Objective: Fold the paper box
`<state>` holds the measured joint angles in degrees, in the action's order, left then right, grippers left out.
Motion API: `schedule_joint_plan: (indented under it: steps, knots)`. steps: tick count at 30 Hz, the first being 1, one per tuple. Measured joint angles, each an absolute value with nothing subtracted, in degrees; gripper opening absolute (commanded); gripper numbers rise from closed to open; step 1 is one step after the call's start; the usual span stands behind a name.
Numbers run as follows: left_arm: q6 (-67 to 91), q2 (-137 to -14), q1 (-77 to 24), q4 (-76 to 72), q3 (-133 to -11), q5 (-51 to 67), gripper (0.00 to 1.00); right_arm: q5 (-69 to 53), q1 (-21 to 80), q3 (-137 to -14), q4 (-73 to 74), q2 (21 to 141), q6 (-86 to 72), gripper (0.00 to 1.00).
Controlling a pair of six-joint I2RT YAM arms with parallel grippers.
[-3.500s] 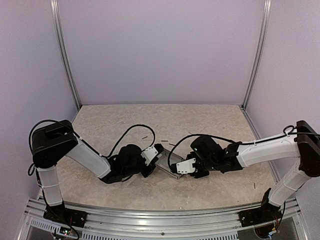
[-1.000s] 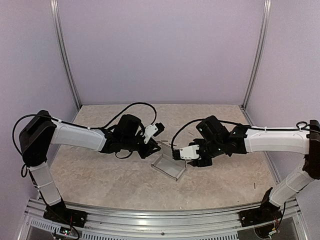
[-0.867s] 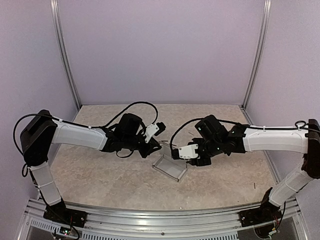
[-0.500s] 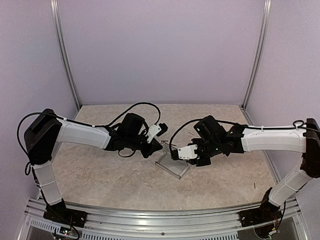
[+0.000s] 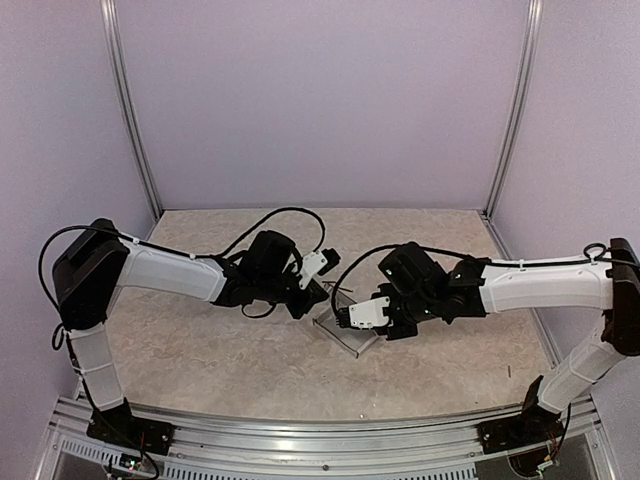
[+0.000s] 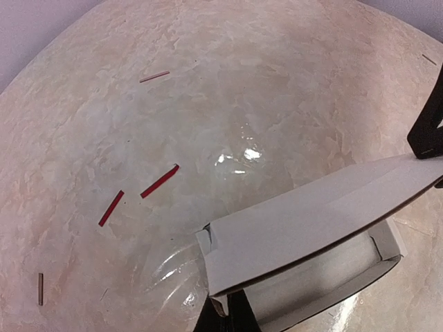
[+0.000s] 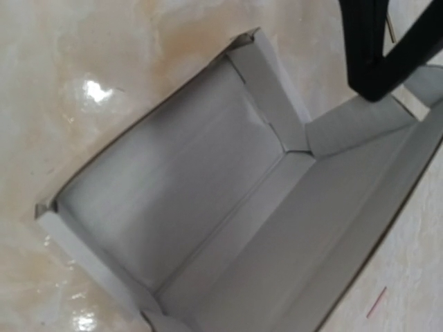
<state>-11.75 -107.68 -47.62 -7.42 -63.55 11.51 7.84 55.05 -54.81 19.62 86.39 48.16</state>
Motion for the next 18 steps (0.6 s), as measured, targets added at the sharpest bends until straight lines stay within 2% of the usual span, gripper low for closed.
schedule_joint_plan:
  steps: [18]
  knots:
    - [-11.40, -107.77, -46.44, -6.35, -65.41, 10.72, 0.00, 12.03, 54.54, -58.54, 20.51, 88.42, 43.57, 0.30]
